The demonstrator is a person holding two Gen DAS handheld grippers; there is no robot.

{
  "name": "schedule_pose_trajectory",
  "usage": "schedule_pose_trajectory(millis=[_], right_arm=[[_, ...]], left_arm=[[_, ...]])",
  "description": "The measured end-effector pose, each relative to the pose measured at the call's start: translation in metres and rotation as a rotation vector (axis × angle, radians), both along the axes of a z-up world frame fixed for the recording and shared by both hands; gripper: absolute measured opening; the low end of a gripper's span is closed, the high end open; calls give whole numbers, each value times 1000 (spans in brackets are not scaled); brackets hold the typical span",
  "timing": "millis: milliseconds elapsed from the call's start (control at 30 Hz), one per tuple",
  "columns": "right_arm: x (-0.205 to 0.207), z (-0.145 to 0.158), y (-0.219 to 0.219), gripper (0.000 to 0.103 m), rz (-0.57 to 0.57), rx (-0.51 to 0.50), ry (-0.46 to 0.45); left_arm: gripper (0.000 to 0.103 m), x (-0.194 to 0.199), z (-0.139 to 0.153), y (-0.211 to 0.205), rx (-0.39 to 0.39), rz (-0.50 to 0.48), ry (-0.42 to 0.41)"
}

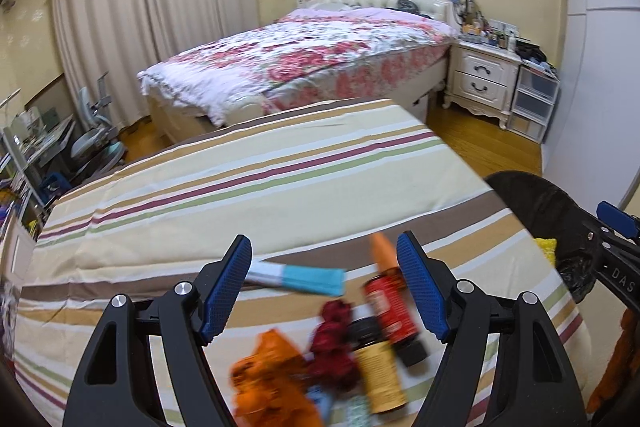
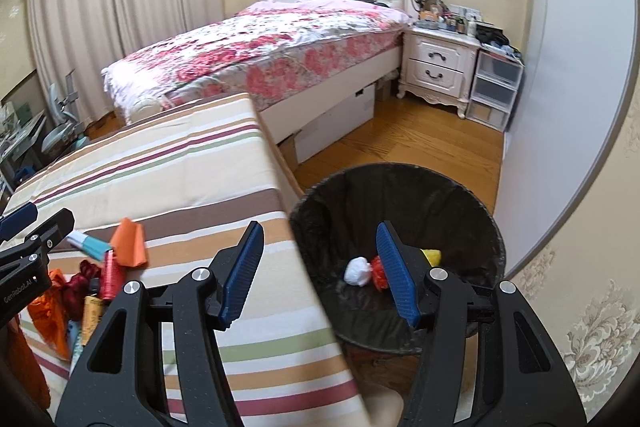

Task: Collect trash
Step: 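Move both open tools back to the remaining trash on the sheet, then grasp the dark red cloth with the right tool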

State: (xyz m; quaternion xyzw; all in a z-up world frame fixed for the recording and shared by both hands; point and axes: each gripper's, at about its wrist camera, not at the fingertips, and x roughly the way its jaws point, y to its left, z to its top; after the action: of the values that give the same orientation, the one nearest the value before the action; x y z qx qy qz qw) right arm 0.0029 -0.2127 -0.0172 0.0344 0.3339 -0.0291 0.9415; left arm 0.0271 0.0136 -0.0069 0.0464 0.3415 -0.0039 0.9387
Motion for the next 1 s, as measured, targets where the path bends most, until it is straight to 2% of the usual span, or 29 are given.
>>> schedule_pose_trajectory(millis=[233, 433, 700, 1000], right_arm=[[-9, 2, 45, 57, 102, -17, 9], [-15, 5, 85, 57, 189, -38, 10], [-28, 10, 131, 57, 312, -39, 18], [-31, -8, 171, 57, 421, -74, 74]], left_arm=[[73, -22, 4, 64, -23, 129, -12], [73, -41, -3, 110, -44, 223, -1], [73, -61, -16, 147, -45, 296, 14], [73, -79, -25, 184, -63, 370, 26]])
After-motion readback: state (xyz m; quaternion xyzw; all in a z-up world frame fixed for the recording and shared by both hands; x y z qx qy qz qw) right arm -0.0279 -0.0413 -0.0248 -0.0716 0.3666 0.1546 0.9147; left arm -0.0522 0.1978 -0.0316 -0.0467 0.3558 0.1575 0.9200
